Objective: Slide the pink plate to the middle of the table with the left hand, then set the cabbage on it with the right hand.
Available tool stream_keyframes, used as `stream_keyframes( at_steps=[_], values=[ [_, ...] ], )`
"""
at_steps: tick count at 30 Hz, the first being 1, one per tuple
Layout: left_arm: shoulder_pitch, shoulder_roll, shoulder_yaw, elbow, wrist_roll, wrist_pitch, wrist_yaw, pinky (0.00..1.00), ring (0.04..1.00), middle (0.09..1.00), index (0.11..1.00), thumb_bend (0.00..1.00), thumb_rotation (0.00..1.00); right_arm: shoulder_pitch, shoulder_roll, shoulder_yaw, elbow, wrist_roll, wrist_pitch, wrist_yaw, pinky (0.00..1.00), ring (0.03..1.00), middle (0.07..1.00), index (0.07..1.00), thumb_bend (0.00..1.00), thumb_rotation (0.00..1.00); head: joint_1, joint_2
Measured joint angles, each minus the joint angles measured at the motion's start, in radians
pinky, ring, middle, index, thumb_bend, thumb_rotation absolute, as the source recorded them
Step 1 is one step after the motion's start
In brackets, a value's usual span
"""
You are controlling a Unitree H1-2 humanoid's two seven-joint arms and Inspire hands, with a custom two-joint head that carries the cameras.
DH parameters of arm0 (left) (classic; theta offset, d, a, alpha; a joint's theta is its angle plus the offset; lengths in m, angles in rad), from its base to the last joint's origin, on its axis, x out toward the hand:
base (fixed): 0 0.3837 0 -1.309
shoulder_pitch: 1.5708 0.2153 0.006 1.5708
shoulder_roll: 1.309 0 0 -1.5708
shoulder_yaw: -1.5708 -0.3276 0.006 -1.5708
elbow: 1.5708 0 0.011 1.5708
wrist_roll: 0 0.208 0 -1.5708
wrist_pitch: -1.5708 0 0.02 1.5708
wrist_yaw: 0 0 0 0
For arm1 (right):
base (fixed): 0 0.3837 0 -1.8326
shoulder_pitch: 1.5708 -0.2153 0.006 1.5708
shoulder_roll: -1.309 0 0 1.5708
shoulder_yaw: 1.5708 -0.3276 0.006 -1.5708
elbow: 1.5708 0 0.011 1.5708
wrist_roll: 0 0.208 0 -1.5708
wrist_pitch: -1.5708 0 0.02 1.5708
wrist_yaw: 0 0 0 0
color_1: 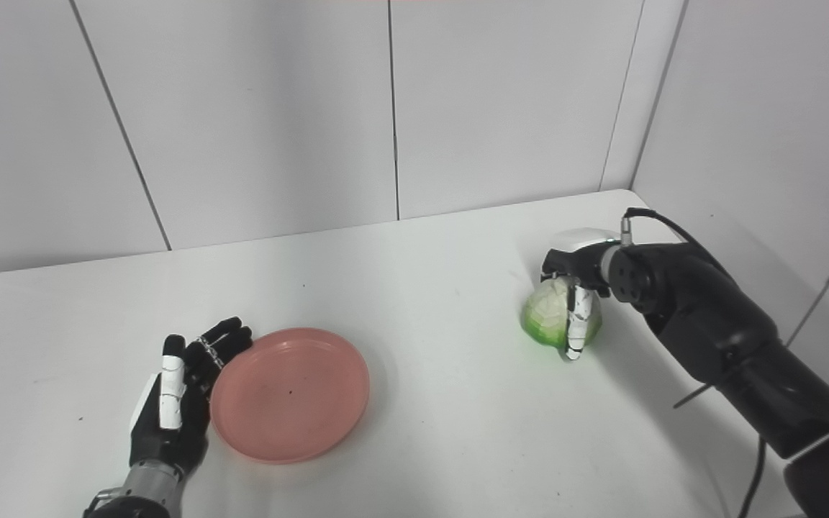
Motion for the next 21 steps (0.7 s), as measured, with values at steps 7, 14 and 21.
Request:
stream_keyframes(
  at_steps=[7, 14, 21],
  values=[
    [0.000, 0.000, 0.000, 0.000, 0.000, 0.001, 0.000, 0.95, 0.828, 0.762, 0.693, 0.88, 0.92, 0.014, -0.004, -0.002, -0.019, 0.000, -0.005, -0.017, 0.25, 0.320, 0.444, 0.531, 0.52, 0.01, -0.002, 0.000],
    [0.000, 0.000, 0.000, 0.000, 0.000, 0.001, -0.001, 0.96, 0.828, 0.759, 0.695, 0.88, 0.91, 0.041, -0.007, -0.025, -0.085, 0.027, -0.005, 0.011, 0.22, 0.302, 0.442, 0.529, 0.52, 0.00, -0.003, 0.000],
    [0.000, 0.000, 0.000, 0.003, 0.000, 0.001, -0.002, 0.95, 0.832, 0.766, 0.695, 0.87, 0.90, 0.042, -0.004, -0.028, -0.168, 0.048, -0.005, 0.070, 0.25, 0.325, 0.445, 0.534, 0.52, 0.01, -0.005, -0.005]
  ],
)
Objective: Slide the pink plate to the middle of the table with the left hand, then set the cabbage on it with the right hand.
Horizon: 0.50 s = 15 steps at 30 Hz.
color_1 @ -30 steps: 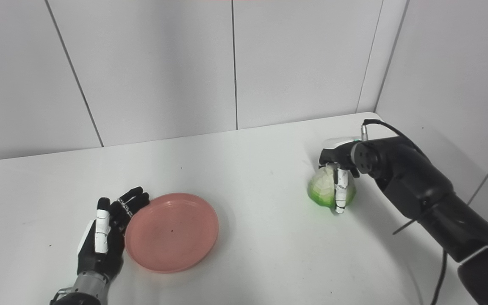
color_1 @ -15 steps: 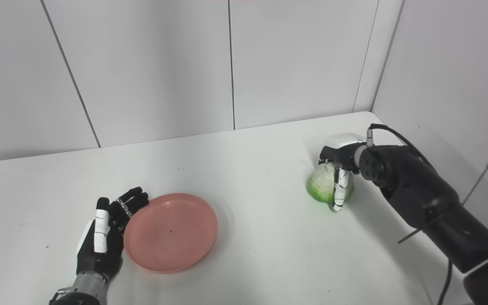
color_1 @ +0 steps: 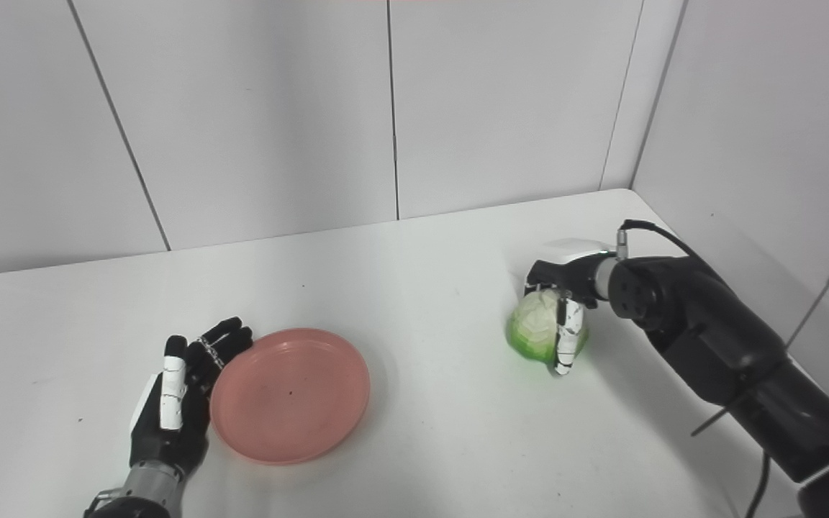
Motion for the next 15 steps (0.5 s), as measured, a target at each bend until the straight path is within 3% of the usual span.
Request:
stream_keyframes(
  at_steps=[5, 15],
  values=[
    [0.000, 0.000, 0.000, 0.003, 0.000, -0.006, 0.001, 0.95, 0.829, 0.769, 0.691, 0.87, 0.90, -0.044, 0.019, 0.002, -0.087, 0.000, 0.000, 0.029, 0.25, 0.334, 0.450, 0.521, 0.53, 0.00, 0.017, 0.000],
    [0.000, -0.023, -0.006, 0.003, 0.007, -0.011, 0.019, 0.90, 0.831, 0.769, 0.708, 0.88, 0.89, -0.104, 0.147, 0.026, -0.174, 0.008, 0.000, 0.089, 0.27, 0.355, 0.449, 0.517, 0.53, 0.01, 0.098, 0.002]
  ],
)
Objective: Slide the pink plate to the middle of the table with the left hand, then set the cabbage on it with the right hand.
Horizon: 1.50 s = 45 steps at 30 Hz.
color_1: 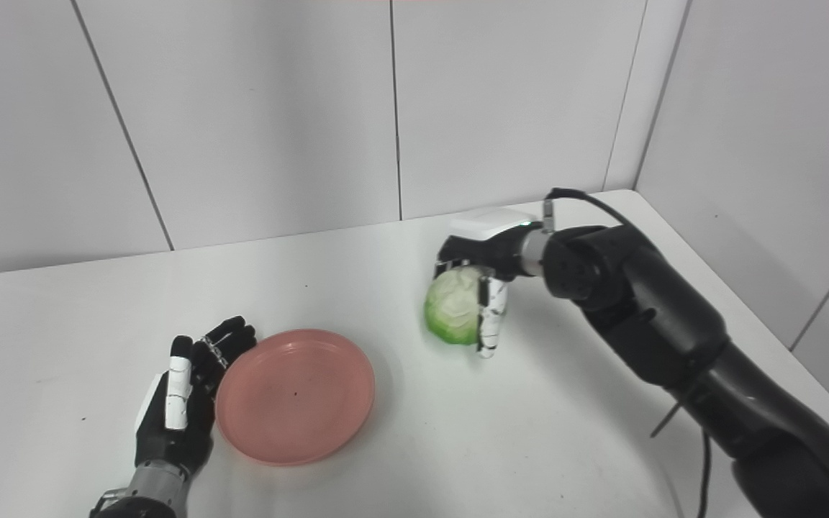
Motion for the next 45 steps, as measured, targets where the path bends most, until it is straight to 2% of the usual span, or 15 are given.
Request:
stream_keyframes(
  at_steps=[1, 3, 5, 7, 9, 12, 15, 18, 23, 30, 38, 45],
  values=[
    [0.000, -0.003, -0.001, 0.000, 0.007, -0.001, 0.003, 0.91, 0.830, 0.769, 0.707, 0.87, 0.89, -0.003, 0.008, 0.000, 0.000, 0.001, 0.000, 0.000, 0.27, 0.355, 0.450, 0.517, 0.53, 0.01, 0.030, -0.002],
    [0.000, -0.007, -0.003, 0.000, 0.014, -0.003, 0.010, 0.94, 0.836, 0.773, 0.707, 0.87, 0.89, -0.011, 0.030, 0.000, -0.003, 0.004, 0.000, 0.002, 0.26, 0.348, 0.454, 0.520, 0.53, 0.01, 0.037, -0.002],
    [0.000, -0.015, -0.006, 0.000, 0.017, -0.003, 0.018, 0.96, 0.839, 0.774, 0.706, 0.87, 0.89, -0.020, 0.054, 0.004, -0.011, 0.001, 0.000, 0.004, 0.30, 0.389, 0.470, 0.509, 0.53, 0.01, 0.084, -0.006],
    [0.000, -0.026, -0.010, 0.000, 0.018, -0.003, 0.024, 0.97, 0.839, 0.770, 0.704, 0.87, 0.89, -0.028, 0.077, 0.008, -0.022, 0.000, 0.000, 0.005, 0.30, 0.391, 0.473, 0.509, 0.53, 0.01, 0.084, -0.006],
    [0.000, -0.038, -0.015, 0.000, 0.020, -0.005, 0.028, 0.98, 0.841, 0.769, 0.711, 0.87, 0.90, -0.038, 0.100, 0.008, -0.022, 0.004, 0.000, 0.006, 0.27, 0.361, 0.463, 0.518, 0.53, 0.00, 0.124, -0.008],
    [0.000, -0.045, -0.022, 0.001, 0.033, -0.014, 0.031, 1.00, 0.848, 0.767, 0.712, 0.87, 0.90, -0.052, 0.124, 0.009, -0.022, 0.021, 0.000, 0.006, 0.27, 0.356, 0.457, 0.523, 0.53, 0.01, 0.141, -0.008],
    [-0.001, -0.047, -0.024, 0.006, 0.035, -0.020, 0.035, 1.00, 0.841, 0.757, 0.701, 0.90, 0.88, -0.068, 0.138, 0.013, -0.021, 0.025, -0.001, 0.006, 0.36, 0.443, 0.486, 0.490, 0.53, 0.01, 0.172, -0.009],
    [-0.003, -0.050, -0.028, 0.016, 0.040, -0.028, 0.044, 0.98, 0.834, 0.755, 0.700, 0.90, 0.89, -0.083, 0.148, 0.024, -0.019, 0.027, -0.001, 0.006, 0.33, 0.430, 0.497, 0.477, 0.53, 0.00, 0.192, -0.012],
    [-0.018, -0.061, -0.039, 0.043, 0.056, -0.058, 0.051, 0.98, 0.835, 0.768, 0.711, 0.87, 0.90, -0.103, 0.189, 0.027, -0.019, 0.035, 0.000, 0.007, 0.26, 0.364, 0.488, 0.491, 0.53, 0.01, 0.210, -0.015],
    [-0.020, -0.073, -0.042, 0.048, 0.057, -0.060, 0.053, 1.00, 0.842, 0.769, 0.719, 0.86, 0.91, -0.113, 0.240, 0.037, -0.002, 0.037, -0.001, 0.005, 0.28, 0.372, 0.476, 0.506, 0.53, 0.01, 0.207, -0.014],
    [-0.020, -0.073, -0.042, 0.048, 0.057, -0.060, 0.053, 0.99, 0.846, 0.782, 0.728, 0.86, 0.91, -0.117, 0.263, 0.065, 0.017, 0.024, -0.001, 0.005, 0.25, 0.326, 0.445, 0.532, 0.52, 0.01, 0.204, -0.008],
    [-0.020, -0.072, -0.042, 0.044, 0.057, -0.057, 0.052, 0.98, 0.844, 0.784, 0.723, 0.87, 0.91, -0.113, 0.268, 0.077, 0.039, 0.023, -0.001, 0.004, 0.28, 0.365, 0.465, 0.516, 0.53, 0.01, 0.190, 0.003]
  ],
)
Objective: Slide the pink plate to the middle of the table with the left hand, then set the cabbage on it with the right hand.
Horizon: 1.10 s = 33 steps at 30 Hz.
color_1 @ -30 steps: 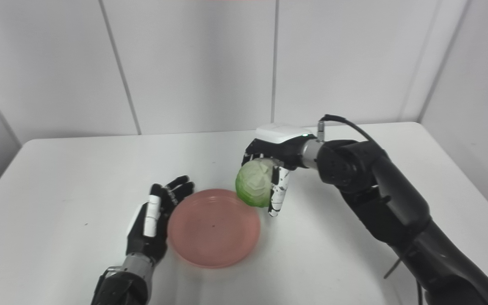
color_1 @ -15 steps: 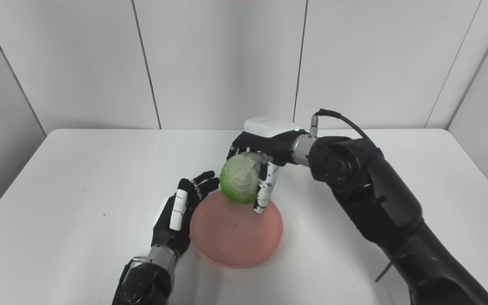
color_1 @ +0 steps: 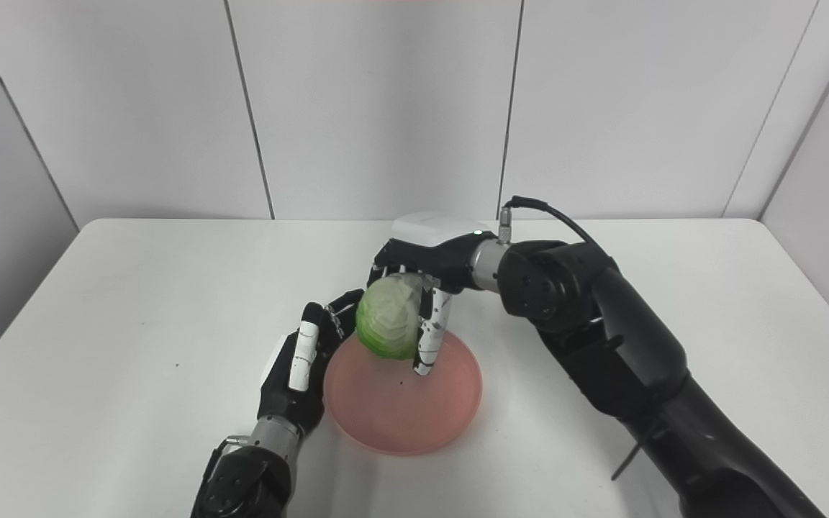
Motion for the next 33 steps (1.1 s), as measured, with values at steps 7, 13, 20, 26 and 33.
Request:
stream_keyframes(
  at_steps=[7, 13, 20, 26, 33],
  values=[
    [0.002, 0.002, 0.001, -0.009, -0.001, 0.012, 0.000, 0.98, 0.845, 0.784, 0.728, 0.87, 0.91, 0.028, -0.001, 0.014, 0.005, -0.033, 0.000, -0.005, 0.35, 0.417, 0.466, 0.515, 0.53, 0.01, -0.009, 0.005],
    [0.002, 0.003, 0.001, -0.013, -0.001, 0.025, 0.000, 0.96, 0.839, 0.780, 0.720, 0.87, 0.92, 0.045, -0.002, 0.036, 0.022, -0.035, -0.011, -0.008, 0.34, 0.424, 0.459, 0.521, 0.53, 0.00, -0.009, 0.006],
    [0.003, 0.003, 0.001, -0.023, -0.001, 0.037, 0.000, 0.97, 0.849, 0.782, 0.712, 0.87, 0.93, 0.089, -0.002, 0.054, 0.043, -0.035, -0.083, -0.044, 0.34, 0.427, 0.454, 0.526, 0.53, 0.00, -0.011, 0.011],
    [0.003, 0.003, 0.001, -0.026, -0.001, 0.043, 0.000, 0.96, 0.855, 0.774, 0.703, 0.86, 0.94, 0.099, -0.001, 0.054, 0.060, -0.028, -0.146, -0.083, 0.39, 0.476, 0.484, 0.501, 0.53, 0.00, -0.008, 0.012],
    [0.003, 0.003, 0.000, -0.028, 0.002, 0.046, 0.001, 0.97, 0.874, 0.783, 0.708, 0.85, 0.95, 0.103, 0.001, 0.053, 0.071, -0.018, -0.187, -0.092, 0.42, 0.501, 0.496, 0.491, 0.53, 0.01, -0.009, 0.012]
  ],
)
